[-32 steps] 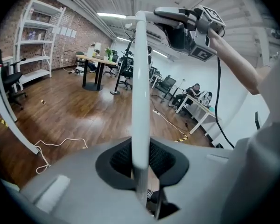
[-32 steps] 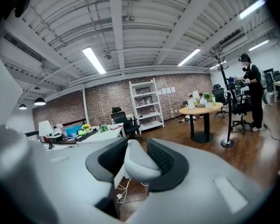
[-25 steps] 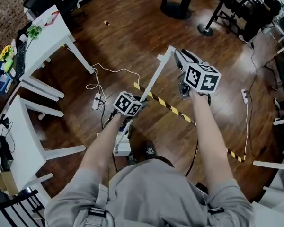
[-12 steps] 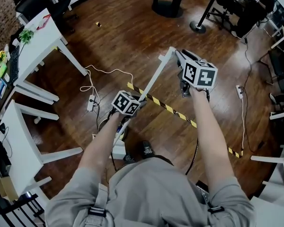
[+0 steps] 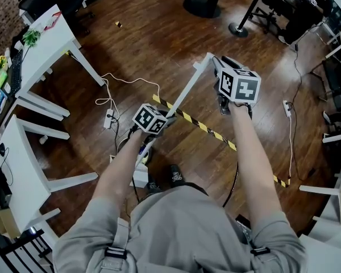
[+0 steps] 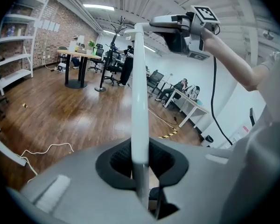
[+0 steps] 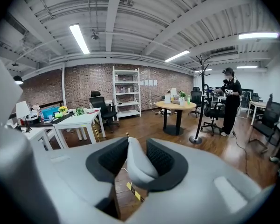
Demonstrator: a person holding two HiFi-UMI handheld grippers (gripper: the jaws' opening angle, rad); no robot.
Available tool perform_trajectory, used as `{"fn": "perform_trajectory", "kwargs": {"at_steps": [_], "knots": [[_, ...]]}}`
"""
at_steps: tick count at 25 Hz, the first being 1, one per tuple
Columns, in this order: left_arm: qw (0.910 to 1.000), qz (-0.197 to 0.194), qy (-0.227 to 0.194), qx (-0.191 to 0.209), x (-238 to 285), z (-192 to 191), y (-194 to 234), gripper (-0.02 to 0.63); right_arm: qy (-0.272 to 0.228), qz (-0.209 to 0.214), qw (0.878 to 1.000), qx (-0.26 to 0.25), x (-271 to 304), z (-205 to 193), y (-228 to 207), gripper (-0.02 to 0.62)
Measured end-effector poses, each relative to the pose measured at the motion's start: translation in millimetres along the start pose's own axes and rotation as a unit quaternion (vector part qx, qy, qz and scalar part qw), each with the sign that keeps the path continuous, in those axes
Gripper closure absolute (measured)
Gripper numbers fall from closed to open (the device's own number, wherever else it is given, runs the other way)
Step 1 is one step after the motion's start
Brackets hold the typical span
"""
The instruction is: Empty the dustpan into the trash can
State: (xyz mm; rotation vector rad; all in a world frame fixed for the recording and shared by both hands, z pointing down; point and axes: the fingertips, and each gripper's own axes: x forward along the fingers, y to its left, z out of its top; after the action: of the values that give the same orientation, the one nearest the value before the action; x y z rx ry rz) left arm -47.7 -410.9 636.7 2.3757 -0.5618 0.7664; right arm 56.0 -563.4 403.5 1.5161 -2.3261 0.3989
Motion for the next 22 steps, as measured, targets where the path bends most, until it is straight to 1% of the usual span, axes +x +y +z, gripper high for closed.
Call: {"fn": "perform_trajectory", "kwargs": {"at_steps": [3, 7, 10, 15, 19, 22], "knots": [[0.9999, 0.014, -0.004, -0.003, 0, -10, 10, 0.583, 0.002, 0.013, 1.000, -0.002, -5, -5, 14, 0.476], [0.9997, 0.022, 0.000, -0.008, -3, -28, 18, 0.580, 0.009, 0.029, 0.999, -0.012, -9, -16, 34, 0.477], [0.9993, 0.029, -0.016, -0.014, -12, -36, 22, 0.568, 0.006, 0.042, 0.999, -0.025, -14, -16, 52, 0.477], [0.9990, 0.021, -0.040, -0.009, -40, -34, 20, 0.541, -0.023, 0.071, 0.996, -0.053, -28, 9, 92, 0.477], [0.9987, 0.015, -0.048, -0.004, -68, -36, 14, 0.543, -0.049, 0.102, 0.990, -0.084, -42, 32, 134, 0.476], [0.9986, 0.017, -0.049, 0.005, -83, -41, 8, 0.548, -0.065, 0.119, 0.985, -0.106, -53, 41, 160, 0.476]]}}
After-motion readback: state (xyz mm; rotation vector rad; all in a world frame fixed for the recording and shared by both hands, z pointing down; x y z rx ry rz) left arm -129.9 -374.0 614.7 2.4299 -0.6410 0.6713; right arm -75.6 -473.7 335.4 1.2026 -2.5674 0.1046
